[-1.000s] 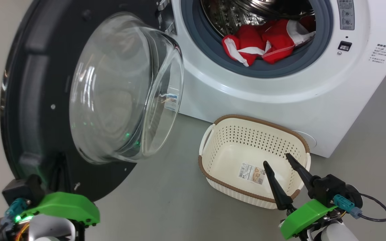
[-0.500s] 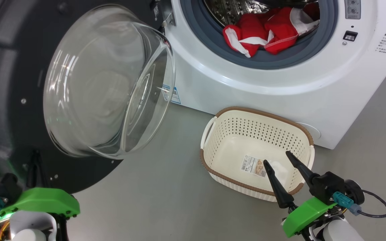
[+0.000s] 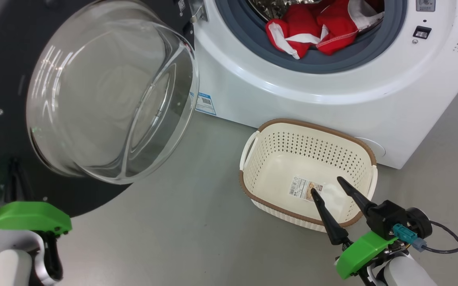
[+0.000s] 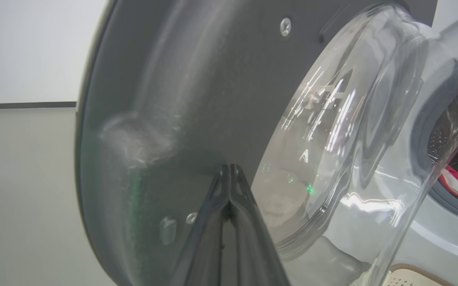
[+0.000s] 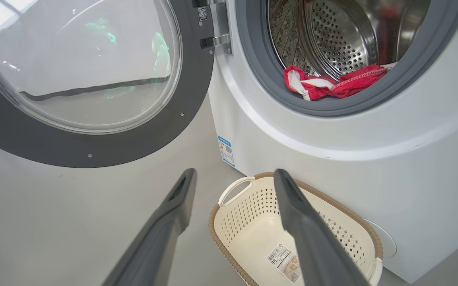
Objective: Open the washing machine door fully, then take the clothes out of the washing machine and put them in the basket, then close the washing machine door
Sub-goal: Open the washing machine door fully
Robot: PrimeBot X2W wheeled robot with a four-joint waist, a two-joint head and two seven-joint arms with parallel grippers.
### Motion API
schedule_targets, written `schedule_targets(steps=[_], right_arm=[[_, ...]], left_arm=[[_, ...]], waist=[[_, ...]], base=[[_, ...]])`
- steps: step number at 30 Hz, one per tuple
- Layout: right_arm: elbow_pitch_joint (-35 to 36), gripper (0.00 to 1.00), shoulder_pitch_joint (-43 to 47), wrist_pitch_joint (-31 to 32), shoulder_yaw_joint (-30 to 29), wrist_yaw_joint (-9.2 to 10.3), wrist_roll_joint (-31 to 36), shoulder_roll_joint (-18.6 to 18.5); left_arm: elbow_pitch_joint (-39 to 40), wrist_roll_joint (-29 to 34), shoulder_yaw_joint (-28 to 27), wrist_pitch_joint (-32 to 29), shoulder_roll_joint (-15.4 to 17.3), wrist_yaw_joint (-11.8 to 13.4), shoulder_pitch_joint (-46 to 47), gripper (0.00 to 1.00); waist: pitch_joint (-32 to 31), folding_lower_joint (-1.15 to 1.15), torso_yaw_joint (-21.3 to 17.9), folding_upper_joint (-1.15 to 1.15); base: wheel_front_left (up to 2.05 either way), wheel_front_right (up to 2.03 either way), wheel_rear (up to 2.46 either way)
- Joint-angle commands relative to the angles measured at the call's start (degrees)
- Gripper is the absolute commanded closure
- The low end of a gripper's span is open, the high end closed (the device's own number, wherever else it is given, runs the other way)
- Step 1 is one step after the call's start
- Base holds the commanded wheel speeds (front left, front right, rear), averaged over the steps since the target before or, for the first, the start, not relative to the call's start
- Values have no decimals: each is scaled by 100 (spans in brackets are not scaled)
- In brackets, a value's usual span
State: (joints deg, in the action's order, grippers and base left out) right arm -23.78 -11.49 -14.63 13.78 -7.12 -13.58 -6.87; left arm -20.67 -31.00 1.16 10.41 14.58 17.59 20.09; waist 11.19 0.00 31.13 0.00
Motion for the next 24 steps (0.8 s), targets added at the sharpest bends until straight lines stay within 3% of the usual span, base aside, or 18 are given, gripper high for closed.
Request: schedule_targets(steps=[1,17,24], right_arm=[[117,0,-154,-37,154,-36,25,15],[107,0,-83,-37,138,-36,15,-65],[102,0,34,-37,45,-36,5,16]], left_arm=[[20,-80,-338,90,377,-17,286,100],[-1394,-8,-339,394,580,-450,1022,100],[-1544,74,-268,431,583,-585,1028,100]], waist=[[13,0,0,0],[-11,0,-57,0],[-201,0,-75,0]], base=[[0,0,0],[0,0,0],[0,0,0]])
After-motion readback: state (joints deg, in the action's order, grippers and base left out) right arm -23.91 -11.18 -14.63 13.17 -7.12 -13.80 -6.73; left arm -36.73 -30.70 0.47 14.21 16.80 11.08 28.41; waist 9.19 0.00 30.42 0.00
